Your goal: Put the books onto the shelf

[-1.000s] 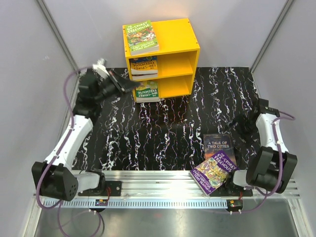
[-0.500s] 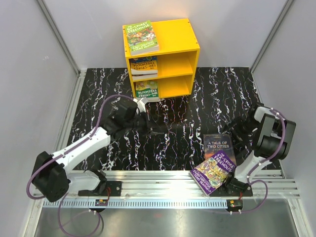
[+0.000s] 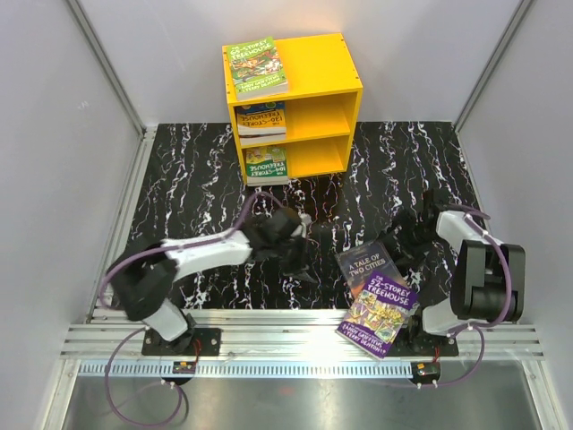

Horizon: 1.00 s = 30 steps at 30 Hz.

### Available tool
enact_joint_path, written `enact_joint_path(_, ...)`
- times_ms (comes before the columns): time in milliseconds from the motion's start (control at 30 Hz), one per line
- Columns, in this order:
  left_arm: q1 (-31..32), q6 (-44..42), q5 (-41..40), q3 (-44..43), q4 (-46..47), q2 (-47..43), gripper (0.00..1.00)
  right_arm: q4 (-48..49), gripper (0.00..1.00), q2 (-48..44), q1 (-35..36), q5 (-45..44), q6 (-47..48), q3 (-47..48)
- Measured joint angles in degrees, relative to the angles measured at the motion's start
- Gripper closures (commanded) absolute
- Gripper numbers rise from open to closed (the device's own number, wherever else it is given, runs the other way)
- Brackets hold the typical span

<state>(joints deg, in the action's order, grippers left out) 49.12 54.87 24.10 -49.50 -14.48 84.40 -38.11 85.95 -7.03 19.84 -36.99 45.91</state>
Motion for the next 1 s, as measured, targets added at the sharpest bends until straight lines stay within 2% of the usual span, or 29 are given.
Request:
enact_joint_path(200,9.05,-2.03,-0.07,-14.45,-4.33,20.76,1.0,2.73,0.08,-3.48,-0.15,0.37,0.13,-3.63)
enact_joint_path(300,10.82,-2.56,0.02,-18.71,-5.92,25.07,1.0,4.26,0.08,-5.77,0.13,0.76,0.09,-5.53)
enact_joint_path(500,10.51,-2.84,1.53,-25.94,-8.83,31.34,1.0,5.38,0.1,-7.02,2.47,2.03,0.13,-8.5)
enact_joint_path(600,10.23,-3.04,2.67,-26.49,-10.91,32.68,1.0,6.67,0.1,-7.06,3.91,2.12,-0.39,-9.18)
enact_joint_path(767,9.66,-3.23,6.49,-25.29,-14.53,33.68,1.0,11.67,0.11,-7.28,10.97,1.95,-3.63,-9.94)
enact_joint_path(1000,4.04,-4.09,11.5,-15.61,-13.44,28.89,1.0,16.55,0.15,-1.79,23.3,-0.11,-8.5,-5.88)
